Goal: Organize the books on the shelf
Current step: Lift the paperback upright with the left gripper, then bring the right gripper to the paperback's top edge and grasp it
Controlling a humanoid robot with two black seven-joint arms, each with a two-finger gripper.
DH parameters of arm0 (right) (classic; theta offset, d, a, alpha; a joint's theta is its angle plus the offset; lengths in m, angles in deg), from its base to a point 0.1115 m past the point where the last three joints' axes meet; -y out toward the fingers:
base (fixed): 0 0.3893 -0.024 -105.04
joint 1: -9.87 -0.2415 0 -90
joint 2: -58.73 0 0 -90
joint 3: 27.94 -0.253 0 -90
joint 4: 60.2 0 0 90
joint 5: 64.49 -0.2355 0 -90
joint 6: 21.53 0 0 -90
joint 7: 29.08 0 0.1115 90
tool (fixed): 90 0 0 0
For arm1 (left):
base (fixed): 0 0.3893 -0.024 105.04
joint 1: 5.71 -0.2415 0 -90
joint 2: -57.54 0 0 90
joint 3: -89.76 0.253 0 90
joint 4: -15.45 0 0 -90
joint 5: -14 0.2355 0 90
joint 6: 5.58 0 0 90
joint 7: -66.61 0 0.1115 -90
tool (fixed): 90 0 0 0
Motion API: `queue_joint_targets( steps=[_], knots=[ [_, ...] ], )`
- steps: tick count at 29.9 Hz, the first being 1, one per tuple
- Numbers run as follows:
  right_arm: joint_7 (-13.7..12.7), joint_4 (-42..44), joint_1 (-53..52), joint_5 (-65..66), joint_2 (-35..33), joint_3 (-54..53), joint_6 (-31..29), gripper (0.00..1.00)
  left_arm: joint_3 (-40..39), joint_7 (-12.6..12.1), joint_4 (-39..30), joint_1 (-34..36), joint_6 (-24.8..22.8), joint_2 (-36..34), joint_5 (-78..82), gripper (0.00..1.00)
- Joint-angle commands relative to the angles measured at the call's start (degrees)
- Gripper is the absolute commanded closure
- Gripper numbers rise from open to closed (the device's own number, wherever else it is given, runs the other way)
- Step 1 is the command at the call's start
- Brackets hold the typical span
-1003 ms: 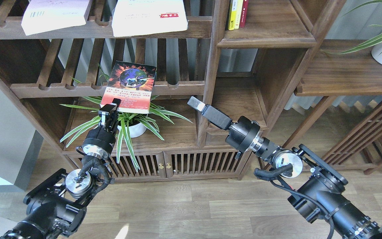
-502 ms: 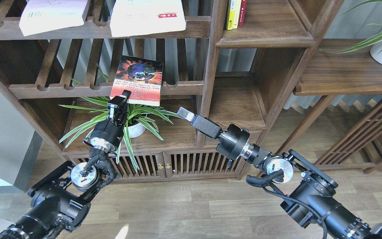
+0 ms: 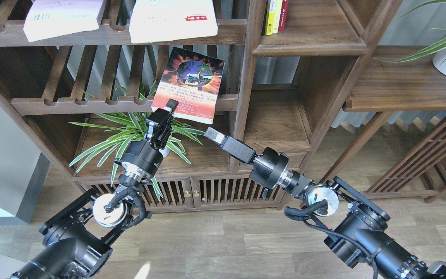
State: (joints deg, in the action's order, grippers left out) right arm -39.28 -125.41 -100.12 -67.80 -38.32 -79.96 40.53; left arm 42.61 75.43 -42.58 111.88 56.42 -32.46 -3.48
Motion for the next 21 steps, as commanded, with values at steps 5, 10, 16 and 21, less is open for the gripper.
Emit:
queue_joint_targets(
  steps=[5,10,16,21],
  knots=[
    [0.09,0.79,0.13,-0.47,-0.07,-0.36,-0.06,0.01,0.04,0.14,-6.74,-2.89,0.00,0.00,0.08,1.00],
    [0.09,2.28,-0.04,-0.82,0.28,-0.88,-0.06,0.01,0.13,0.05,-12.54,-7.54,0.00,-1.13,0.69,1.00],
    [0.18,2.81,-0.04,-1.61,0.28,-1.06,-0.01,0.01,-0.66,0.14,-17.12,-12.38,0.00,-2.98,1.84,1.00],
    [0.27,3.25,-0.39,-2.40,0.37,-1.68,0.17,0.01,-1.19,0.84,-18.00,-13.09,0.00,-4.30,1.75,1.00]
  ],
)
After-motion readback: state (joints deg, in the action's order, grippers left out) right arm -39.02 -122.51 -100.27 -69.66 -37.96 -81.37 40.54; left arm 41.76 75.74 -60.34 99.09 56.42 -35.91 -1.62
